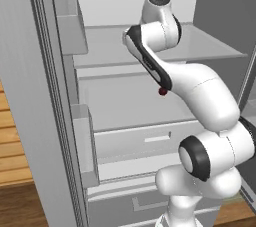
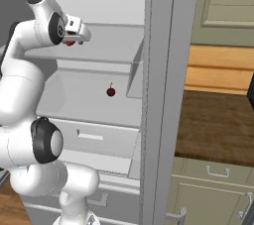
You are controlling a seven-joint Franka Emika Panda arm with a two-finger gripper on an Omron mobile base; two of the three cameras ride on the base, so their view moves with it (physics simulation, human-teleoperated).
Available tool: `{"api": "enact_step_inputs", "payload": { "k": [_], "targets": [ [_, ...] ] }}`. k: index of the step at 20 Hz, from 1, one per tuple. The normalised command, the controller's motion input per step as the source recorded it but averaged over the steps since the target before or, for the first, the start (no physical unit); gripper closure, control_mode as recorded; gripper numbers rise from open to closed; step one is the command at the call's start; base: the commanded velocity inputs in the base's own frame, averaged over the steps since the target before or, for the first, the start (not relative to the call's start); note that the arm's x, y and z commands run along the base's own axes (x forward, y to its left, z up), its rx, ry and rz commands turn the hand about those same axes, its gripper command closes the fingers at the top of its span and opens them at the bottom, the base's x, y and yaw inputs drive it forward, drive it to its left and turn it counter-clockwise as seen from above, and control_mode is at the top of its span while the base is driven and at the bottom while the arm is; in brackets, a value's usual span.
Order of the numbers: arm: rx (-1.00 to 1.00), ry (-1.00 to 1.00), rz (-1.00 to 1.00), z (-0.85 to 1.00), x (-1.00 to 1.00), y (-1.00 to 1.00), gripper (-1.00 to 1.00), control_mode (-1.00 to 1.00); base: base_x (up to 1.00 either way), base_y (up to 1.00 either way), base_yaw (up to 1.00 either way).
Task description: Take the strawberry from the fridge and place it on top of the pancake, located on the dining counter.
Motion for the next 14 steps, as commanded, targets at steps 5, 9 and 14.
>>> {"api": "enact_step_inputs", "payload": {
  "k": [5, 9, 14],
  "targets": [
    [0.0, -0.09, 0.0, -0.01, -0.08, 0.02, 1.0, -1.0, 0.0, 0.0, 0.0],
    [0.0, -0.18, 0.01, 0.02, -0.58, 0.0, 1.0, -1.0, 0.0, 0.0, 0.0],
    [0.0, -0.15, 0.01, 0.15, -0.95, -0.03, 1.0, -1.0, 0.0, 0.0, 0.0]
  ]
}}
